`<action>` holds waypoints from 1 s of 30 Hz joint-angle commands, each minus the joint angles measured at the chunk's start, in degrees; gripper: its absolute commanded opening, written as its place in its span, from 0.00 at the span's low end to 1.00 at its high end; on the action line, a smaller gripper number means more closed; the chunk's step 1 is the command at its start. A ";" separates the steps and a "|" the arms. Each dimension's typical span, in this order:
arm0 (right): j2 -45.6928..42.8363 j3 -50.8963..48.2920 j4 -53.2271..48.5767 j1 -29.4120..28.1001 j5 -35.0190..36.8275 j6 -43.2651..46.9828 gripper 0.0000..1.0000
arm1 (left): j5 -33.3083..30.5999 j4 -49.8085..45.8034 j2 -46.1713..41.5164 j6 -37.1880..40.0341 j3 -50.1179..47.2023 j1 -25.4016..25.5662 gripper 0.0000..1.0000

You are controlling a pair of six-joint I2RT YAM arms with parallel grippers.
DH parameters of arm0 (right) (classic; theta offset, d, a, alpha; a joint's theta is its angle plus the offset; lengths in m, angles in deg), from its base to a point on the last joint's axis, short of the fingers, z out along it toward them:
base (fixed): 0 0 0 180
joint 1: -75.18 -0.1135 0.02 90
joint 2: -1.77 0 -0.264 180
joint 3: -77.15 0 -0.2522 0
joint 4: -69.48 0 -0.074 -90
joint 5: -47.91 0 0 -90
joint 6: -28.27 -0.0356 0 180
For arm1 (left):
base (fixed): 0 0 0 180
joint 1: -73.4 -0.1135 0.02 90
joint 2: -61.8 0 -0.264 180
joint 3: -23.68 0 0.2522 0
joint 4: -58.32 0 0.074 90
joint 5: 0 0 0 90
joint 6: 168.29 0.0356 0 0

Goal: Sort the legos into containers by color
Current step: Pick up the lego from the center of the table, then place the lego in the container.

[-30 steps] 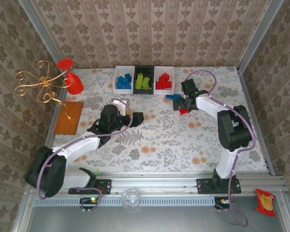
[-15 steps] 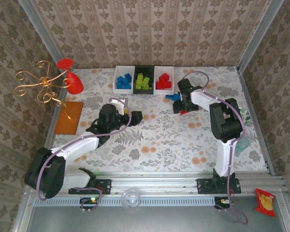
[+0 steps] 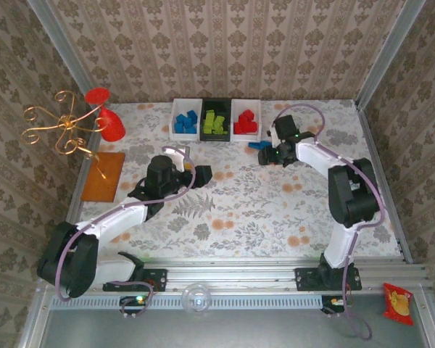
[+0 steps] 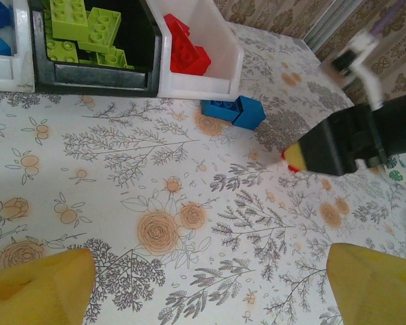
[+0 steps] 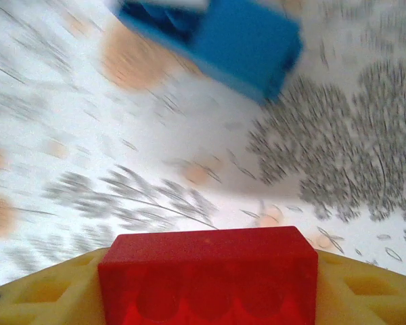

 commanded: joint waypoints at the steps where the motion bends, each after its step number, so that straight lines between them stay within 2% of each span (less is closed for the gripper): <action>1: -0.96 1.63 11.51 -0.39 -6.90 -6.03 0.62 | 0.68 1.23 -1.41 0.00 -0.42 -0.57 0.90; 10: 13.63 20.08 16.28 -1.80 -0.36 -10.46 0.68 | 0.50 0.02 -2.98 -0.27 -0.86 -0.62 0.90; 12: 18.16 25.65 15.54 -1.84 1.10 -10.59 0.69 | 0.61 -0.42 -3.42 -0.28 -0.86 -0.61 0.90; 16: 25.97 36.51 13.16 -1.82 3.07 -10.66 0.80 | 0.48 -1.72 -4.46 -0.01 -0.78 -0.59 0.90; 20: 28.66 45.78 7.63 -1.97 4.82 -9.63 0.84 | -0.07 -2.81 -5.50 0.43 -0.91 -0.62 0.90; 23: 23.59 41.04 7.54 -2.57 7.03 -7.80 0.86 | -0.18 -2.36 -5.76 0.30 -1.29 -0.63 0.90; 30: 5.25 7.32 14.93 -2.96 12.56 -10.52 0.86 | 0.77 -1.16 -5.79 0.16 -1.56 -0.70 0.90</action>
